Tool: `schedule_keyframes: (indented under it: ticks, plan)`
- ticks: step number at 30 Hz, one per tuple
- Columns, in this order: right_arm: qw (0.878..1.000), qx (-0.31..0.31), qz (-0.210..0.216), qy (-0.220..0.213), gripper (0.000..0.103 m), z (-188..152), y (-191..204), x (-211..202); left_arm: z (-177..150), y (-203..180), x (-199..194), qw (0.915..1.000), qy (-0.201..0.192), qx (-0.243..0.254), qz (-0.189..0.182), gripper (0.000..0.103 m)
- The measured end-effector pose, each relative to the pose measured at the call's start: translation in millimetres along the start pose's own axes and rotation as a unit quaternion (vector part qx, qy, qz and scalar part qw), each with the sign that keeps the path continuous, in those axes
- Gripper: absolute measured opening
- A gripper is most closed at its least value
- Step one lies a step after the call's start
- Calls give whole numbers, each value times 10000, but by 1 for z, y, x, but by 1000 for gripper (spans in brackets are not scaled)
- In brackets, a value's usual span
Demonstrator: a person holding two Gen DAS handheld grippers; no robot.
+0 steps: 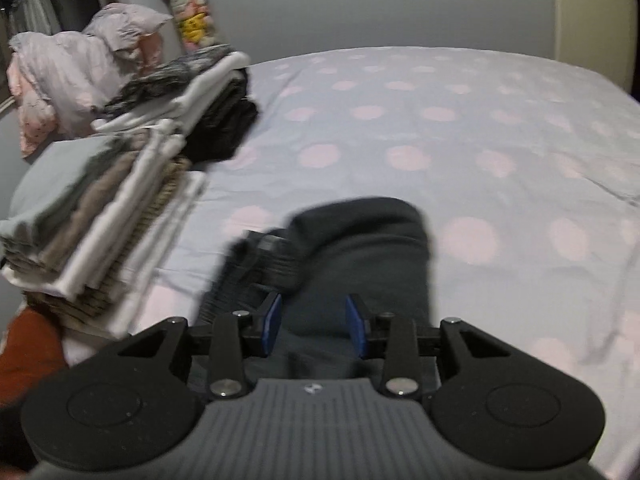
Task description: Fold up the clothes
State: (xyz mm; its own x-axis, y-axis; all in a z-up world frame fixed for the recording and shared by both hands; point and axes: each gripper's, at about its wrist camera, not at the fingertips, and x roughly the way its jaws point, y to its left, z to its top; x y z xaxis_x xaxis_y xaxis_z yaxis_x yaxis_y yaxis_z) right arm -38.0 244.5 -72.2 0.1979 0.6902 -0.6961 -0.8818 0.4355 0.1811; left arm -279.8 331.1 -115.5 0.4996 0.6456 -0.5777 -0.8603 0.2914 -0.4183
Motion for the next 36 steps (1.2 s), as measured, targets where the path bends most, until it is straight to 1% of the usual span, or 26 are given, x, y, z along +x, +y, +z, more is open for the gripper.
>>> schedule_keyframes:
  ticks: [3, 5, 8, 10, 11, 12, 14, 15, 16, 17, 18, 19, 20, 21, 22, 23, 26, 27, 28, 29, 31, 32, 34, 36]
  plan:
    - [9998, 140, -91, 66, 39, -14, -24, -4, 1, -11, -5, 9994, -27, 38, -336, 53]
    - [9997, 203, -104, 113, 39, -21, -34, -5, 1, -22, -4, 9981, 27, 94, -607, 55]
    - [9993, 303, -127, 192, 39, -27, -45, -2, 0, -47, 4, 9938, 253, 318, -1036, 60]
    - [9989, 391, -99, 235, 39, -29, -50, 0, 0, -64, 15, 9909, 445, 460, -1183, 63]
    - [9988, 419, -77, 247, 39, -31, -52, -1, 1, -72, 21, 9902, 525, 512, -1191, 66]
    - [9987, 438, -53, 253, 39, -34, -55, -2, 0, -78, 28, 9900, 593, 555, -1155, 66]
    - [9988, 441, 8, 224, 37, -37, -58, -3, -1, -84, 37, 9911, 678, 627, -960, 66]
    - [9988, 439, 56, 194, 34, -38, -59, -4, -2, -85, 40, 9916, 710, 666, -855, 63]
    - [9989, 432, 98, 183, 28, -39, -59, -5, -3, -87, 43, 9919, 741, 705, -750, 57]
    - [9988, 421, 164, 191, 24, -40, -60, -5, -3, -88, 46, 9921, 772, 744, -644, 40]
    - [9984, 422, 286, 226, 18, -40, -60, -4, -4, -89, 48, 9922, 805, 779, -550, 30]
    - [9978, 430, 430, 273, 14, -40, -59, -2, -4, -86, 47, 9915, 865, 776, -583, 24]
    - [9967, 440, 599, 341, 11, -41, -59, -1, -3, -81, 45, 9912, 909, 753, -603, 16]
    - [9950, 440, 786, 427, 4, -42, -57, 1, -2, -76, 42, 9913, 928, 776, -517, 14]
    - [9929, 433, 976, 516, 2, -44, -55, 2, -1, -71, 39, 9914, 946, 798, -431, 12]
    - [9906, 403, 1152, 613, 1, -46, -52, 5, 0, -66, 36, 9914, 965, 817, -346, 11]
    - [9851, 228, 1444, 902, 0, -55, -39, 10, 3, -44, 32, 9921, 1016, 728, -105, 10]
    - [9830, 168, 1531, 998, 0, -58, -34, 12, 3, -36, 31, 9922, 1032, 702, -16, 7]
    - [9813, 110, 1595, 1074, 1, -60, -30, 13, 3, -30, 31, 9919, 1034, 711, 190, 0]
    - [9797, 52, 1659, 1125, 1, -62, -27, 12, 3, -23, 31, 9913, 1036, 718, 387, 0]
    - [9765, -55, 1795, 1196, 3, -64, -22, 8, 3, -11, 32, 9904, 1066, 661, 574, 0]
    - [9754, -92, 1849, 1197, 3, -64, -21, 4, 3, -4, 31, 9909, 1088, 558, 562, 0]
    - [9741, -157, 1938, 1151, 5, -63, -19, -6, 5, 0, 23, 9930, 1013, 411, 441, 1]
    - [9778, -217, 1854, 950, 6, -60, -20, -17, 7, 3, 16, 9947, 936, 277, 318, 1]
